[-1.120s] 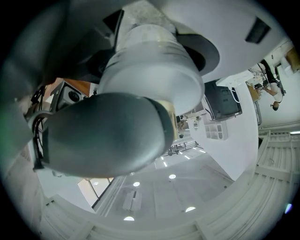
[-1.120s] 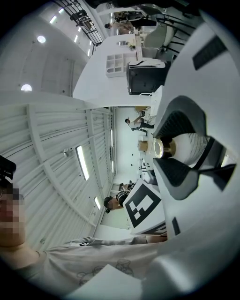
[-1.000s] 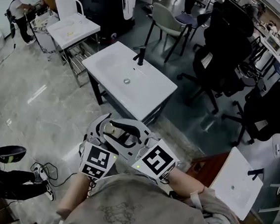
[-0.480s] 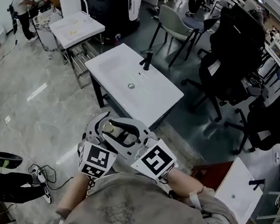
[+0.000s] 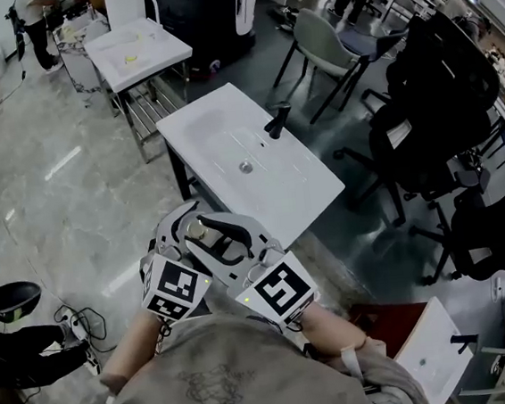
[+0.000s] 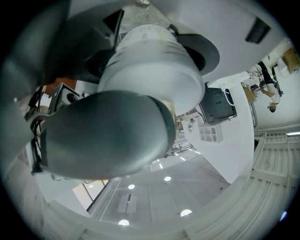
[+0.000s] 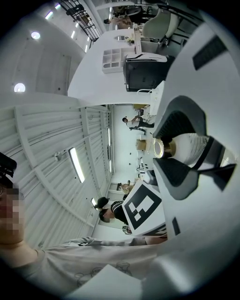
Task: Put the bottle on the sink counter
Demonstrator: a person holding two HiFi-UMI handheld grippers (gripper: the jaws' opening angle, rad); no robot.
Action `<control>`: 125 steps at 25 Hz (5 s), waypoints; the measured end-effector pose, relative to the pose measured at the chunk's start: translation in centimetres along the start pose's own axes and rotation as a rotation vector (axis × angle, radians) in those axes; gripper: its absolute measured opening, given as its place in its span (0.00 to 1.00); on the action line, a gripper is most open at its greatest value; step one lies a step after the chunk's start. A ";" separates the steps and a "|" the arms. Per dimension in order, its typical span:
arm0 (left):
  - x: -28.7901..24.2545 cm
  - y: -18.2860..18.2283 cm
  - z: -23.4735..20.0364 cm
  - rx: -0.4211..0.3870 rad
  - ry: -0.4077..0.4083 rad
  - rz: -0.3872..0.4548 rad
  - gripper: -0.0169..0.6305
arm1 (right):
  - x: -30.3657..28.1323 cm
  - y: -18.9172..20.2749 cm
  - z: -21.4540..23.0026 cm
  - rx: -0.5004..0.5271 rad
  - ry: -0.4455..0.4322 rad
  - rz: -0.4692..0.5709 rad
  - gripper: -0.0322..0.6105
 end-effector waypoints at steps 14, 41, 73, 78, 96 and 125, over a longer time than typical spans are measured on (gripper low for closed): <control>-4.0 -1.7 -14.3 0.028 0.050 -0.019 0.53 | -13.4 0.3 7.5 -0.030 0.019 -0.058 0.26; -14.2 -2.1 -35.1 -0.013 0.137 0.010 0.53 | -32.5 5.3 19.8 -0.027 0.080 -0.154 0.26; -30.2 6.6 -42.5 0.025 0.086 -0.056 0.53 | -39.0 21.5 28.9 -0.082 -0.002 -0.205 0.27; -31.9 9.0 -42.7 0.043 0.092 -0.067 0.53 | -39.6 24.4 28.9 -0.100 -0.009 -0.224 0.27; -35.3 15.6 -43.2 0.060 0.062 -0.133 0.53 | -40.9 31.5 28.0 -0.136 -0.049 -0.286 0.27; -36.7 17.2 -44.1 0.100 -0.072 -0.171 0.56 | -41.8 34.3 28.9 -0.117 0.033 -0.388 0.26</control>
Point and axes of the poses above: the fingertips, and each gripper's own axes: x backward along the fingers, z to its right, y out of its underside, the point moved 4 cm from there along x, backward along the fingers, and after that the axes turned 14 degrees about x, right-handed, at the moved point
